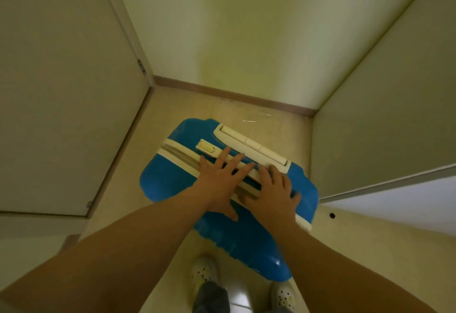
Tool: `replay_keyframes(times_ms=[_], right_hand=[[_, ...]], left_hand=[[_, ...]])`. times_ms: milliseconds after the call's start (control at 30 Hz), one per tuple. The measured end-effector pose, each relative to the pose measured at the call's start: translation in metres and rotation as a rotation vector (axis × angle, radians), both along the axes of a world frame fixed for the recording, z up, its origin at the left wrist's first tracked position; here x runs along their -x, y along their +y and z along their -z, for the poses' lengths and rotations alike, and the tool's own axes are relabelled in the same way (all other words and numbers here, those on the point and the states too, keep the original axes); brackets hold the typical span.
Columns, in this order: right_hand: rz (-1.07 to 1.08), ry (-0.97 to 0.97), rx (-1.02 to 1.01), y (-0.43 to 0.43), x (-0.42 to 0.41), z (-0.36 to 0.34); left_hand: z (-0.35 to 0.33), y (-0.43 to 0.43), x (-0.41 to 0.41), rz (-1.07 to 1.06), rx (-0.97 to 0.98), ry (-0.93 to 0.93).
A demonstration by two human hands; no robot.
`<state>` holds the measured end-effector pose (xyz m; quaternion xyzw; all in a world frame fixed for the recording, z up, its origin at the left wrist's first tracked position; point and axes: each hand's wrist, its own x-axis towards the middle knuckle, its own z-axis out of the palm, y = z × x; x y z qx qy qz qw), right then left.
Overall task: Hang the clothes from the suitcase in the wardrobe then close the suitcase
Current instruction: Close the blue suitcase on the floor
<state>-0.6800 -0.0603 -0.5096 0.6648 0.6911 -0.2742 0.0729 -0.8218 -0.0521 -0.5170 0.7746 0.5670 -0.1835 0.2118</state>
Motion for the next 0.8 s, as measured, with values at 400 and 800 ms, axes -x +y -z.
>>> replay_keyframes(times_ms=[400, 800], right_hand=[[-0.003, -0.081, -0.002, 0.032, -0.002, 0.004], [0.107, 0.117, -0.019, 0.15, -0.046, 0.005]], left_hand=[[-0.002, 0.043, -0.018, -0.111, -0.001, -0.074], [-0.013, 0.158, -0.064, -0.282, -0.014, -0.193]])
